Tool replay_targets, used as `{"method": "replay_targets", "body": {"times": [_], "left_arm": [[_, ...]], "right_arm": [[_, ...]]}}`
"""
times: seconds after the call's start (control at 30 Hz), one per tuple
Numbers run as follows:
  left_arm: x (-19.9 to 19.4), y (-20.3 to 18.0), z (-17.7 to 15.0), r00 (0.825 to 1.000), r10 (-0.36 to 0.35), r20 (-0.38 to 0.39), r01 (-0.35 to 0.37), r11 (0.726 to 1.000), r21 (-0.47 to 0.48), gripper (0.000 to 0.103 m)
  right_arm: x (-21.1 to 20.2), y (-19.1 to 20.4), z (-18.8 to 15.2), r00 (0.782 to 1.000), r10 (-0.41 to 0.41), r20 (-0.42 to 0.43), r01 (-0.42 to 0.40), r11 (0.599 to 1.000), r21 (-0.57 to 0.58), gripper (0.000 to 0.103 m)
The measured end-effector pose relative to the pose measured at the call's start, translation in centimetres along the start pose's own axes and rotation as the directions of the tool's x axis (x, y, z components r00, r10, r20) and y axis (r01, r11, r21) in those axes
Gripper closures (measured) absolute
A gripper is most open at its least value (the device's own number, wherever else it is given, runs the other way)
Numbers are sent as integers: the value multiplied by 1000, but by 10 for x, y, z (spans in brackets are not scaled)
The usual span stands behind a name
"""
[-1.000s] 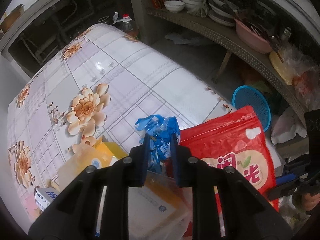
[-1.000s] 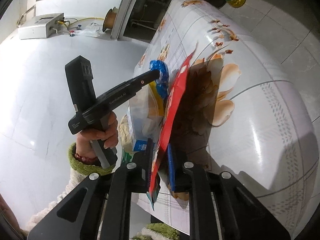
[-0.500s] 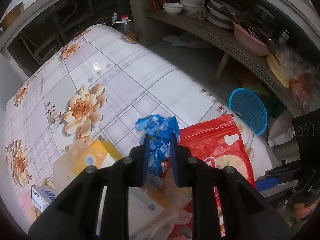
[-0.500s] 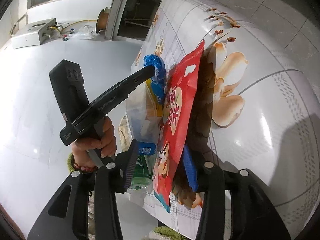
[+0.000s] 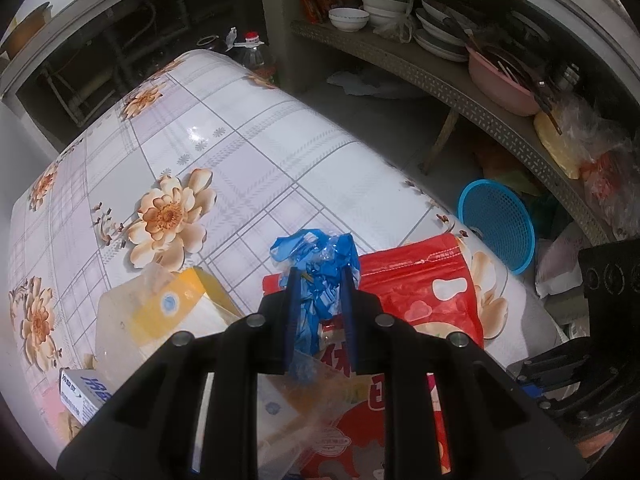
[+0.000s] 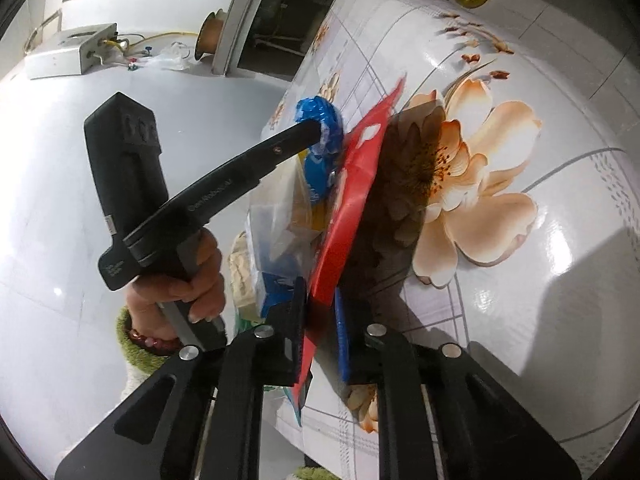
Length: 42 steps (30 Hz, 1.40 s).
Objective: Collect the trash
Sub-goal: 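Grasp the blue plastic wrapper with the left tool while the right tool holds the snack bag, then carry both items over the blue wastebasket and open both tools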
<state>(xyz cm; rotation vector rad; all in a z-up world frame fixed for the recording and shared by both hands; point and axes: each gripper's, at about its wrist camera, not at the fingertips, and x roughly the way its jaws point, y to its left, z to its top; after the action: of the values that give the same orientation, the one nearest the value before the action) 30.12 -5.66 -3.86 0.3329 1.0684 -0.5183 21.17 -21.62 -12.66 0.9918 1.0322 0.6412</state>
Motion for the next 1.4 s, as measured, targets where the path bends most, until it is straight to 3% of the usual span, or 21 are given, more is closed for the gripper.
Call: {"method": "replay_targets", "body": {"times": [0.27, 0.3, 0.47, 0.77, 0.97, 1.1, 1.27, 1.4], "left_arm": [[-24, -2, 5, 998, 3, 67, -3, 1000, -11, 86], [-28, -3, 6, 997, 3, 77, -3, 1000, -10, 86], [-43, -14, 11, 994, -4, 112, 4, 1000, 1, 86], [-61, -67, 26, 988, -45, 149, 34, 996, 78, 86], [-58, -125, 45, 980, -132, 147, 109, 982, 155, 86], [-40, -168, 59, 976, -187, 112, 160, 964, 210, 86], [5, -227, 77, 959, -284, -8, 279, 933, 229, 86], [61, -275, 89, 929, -340, -148, 365, 908, 206, 86]], "right_arm": [[-34, 0, -2, 997, -3, 73, 4, 1000, -12, 97], [-40, -1, -2, 996, -5, 84, 6, 1000, -12, 102], [-72, -4, -6, 989, -5, 149, 7, 1000, -13, 102], [-149, -15, -15, 953, 23, 304, -22, 1000, -6, 102], [-215, -34, -28, 904, -5, 428, -4, 1000, 22, 102], [-259, -55, -41, 859, -51, 509, 16, 997, 74, 102], [-307, -82, -57, 789, -159, 593, 81, 984, 157, 102], [-326, -111, -65, 740, -294, 605, 167, 952, 258, 102]]}}
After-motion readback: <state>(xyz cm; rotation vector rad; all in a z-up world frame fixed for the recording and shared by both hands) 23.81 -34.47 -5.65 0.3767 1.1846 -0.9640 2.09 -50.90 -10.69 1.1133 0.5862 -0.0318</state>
